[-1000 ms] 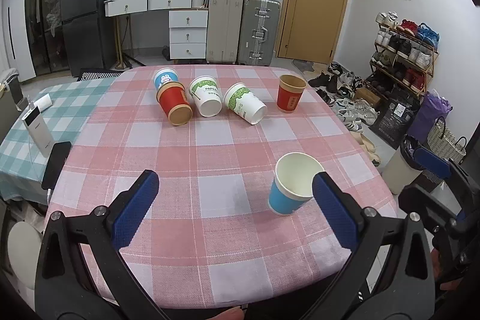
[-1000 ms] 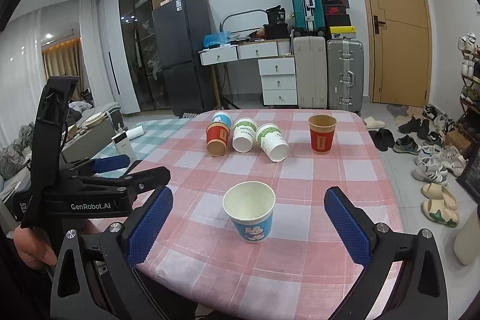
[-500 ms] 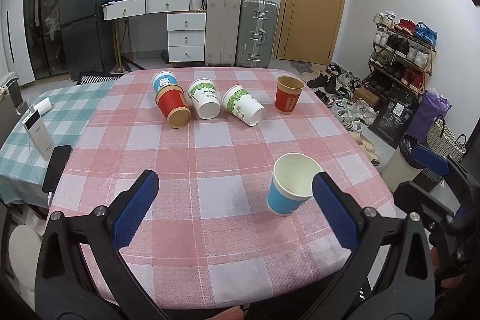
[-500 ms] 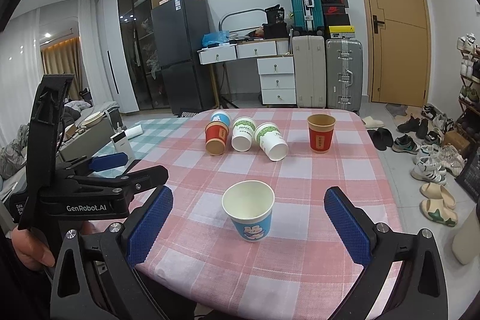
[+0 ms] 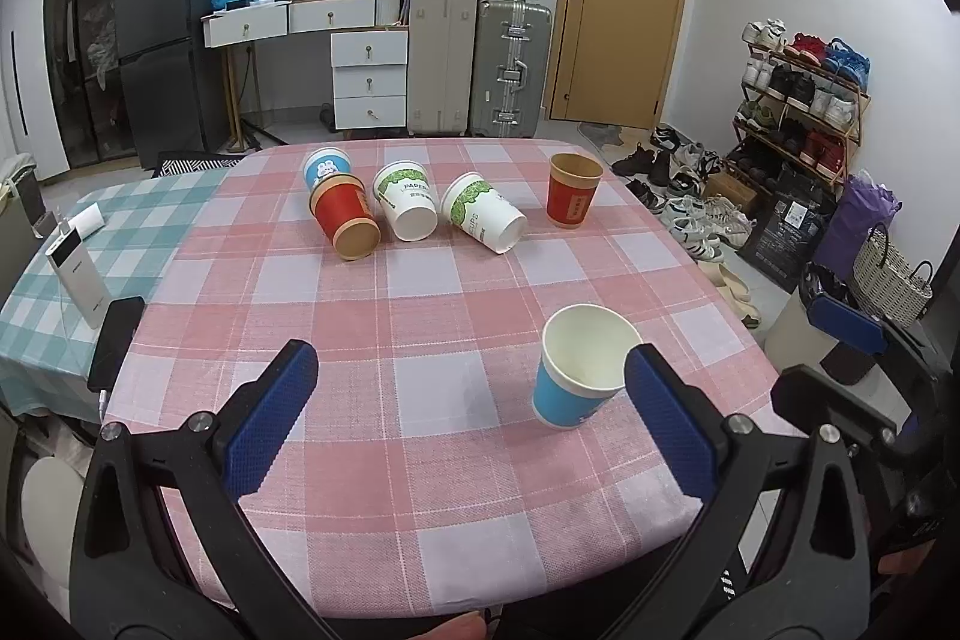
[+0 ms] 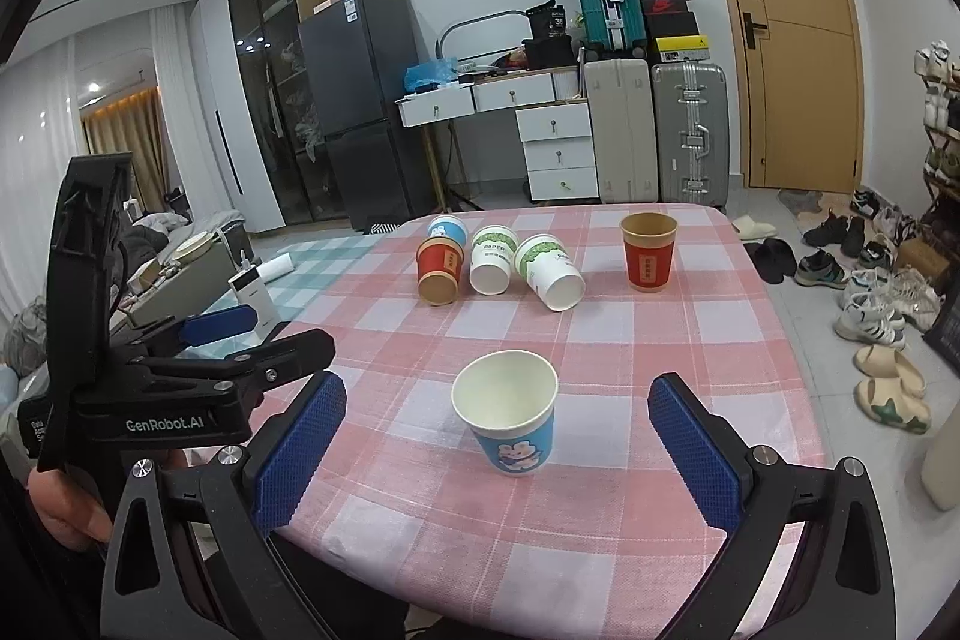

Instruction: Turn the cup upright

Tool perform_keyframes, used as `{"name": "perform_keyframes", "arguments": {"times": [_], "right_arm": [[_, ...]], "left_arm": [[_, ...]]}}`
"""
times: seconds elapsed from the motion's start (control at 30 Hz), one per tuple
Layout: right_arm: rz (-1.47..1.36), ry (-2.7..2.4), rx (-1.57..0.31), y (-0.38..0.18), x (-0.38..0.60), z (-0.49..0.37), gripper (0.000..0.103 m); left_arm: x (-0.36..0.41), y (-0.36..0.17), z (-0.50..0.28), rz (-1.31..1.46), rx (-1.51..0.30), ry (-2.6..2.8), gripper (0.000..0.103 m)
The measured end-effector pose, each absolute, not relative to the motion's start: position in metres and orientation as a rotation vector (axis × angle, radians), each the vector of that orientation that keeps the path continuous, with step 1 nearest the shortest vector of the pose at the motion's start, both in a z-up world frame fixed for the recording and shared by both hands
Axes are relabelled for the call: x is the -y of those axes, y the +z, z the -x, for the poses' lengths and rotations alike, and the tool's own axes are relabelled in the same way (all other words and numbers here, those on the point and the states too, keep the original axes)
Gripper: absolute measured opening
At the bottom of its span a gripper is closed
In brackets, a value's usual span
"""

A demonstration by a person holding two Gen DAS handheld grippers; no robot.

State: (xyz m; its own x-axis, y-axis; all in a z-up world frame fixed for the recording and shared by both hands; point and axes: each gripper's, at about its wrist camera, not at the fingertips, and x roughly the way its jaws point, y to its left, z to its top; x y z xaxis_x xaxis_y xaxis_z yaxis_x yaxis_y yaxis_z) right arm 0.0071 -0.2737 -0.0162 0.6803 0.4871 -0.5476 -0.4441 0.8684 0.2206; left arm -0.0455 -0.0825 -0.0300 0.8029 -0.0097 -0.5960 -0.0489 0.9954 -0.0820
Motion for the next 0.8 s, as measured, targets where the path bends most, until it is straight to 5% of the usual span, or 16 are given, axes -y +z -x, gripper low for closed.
{"name": "perform_keyframes", "arguments": {"times": [0.8], "right_arm": [[-0.084, 0.529, -0.634, -0.0156, 0.2794, -0.0074, 0.103]], "left_arm": [[0.0816, -0.0253, 0.0453, 0.095, -0.649, 0.022, 0.102]]}}
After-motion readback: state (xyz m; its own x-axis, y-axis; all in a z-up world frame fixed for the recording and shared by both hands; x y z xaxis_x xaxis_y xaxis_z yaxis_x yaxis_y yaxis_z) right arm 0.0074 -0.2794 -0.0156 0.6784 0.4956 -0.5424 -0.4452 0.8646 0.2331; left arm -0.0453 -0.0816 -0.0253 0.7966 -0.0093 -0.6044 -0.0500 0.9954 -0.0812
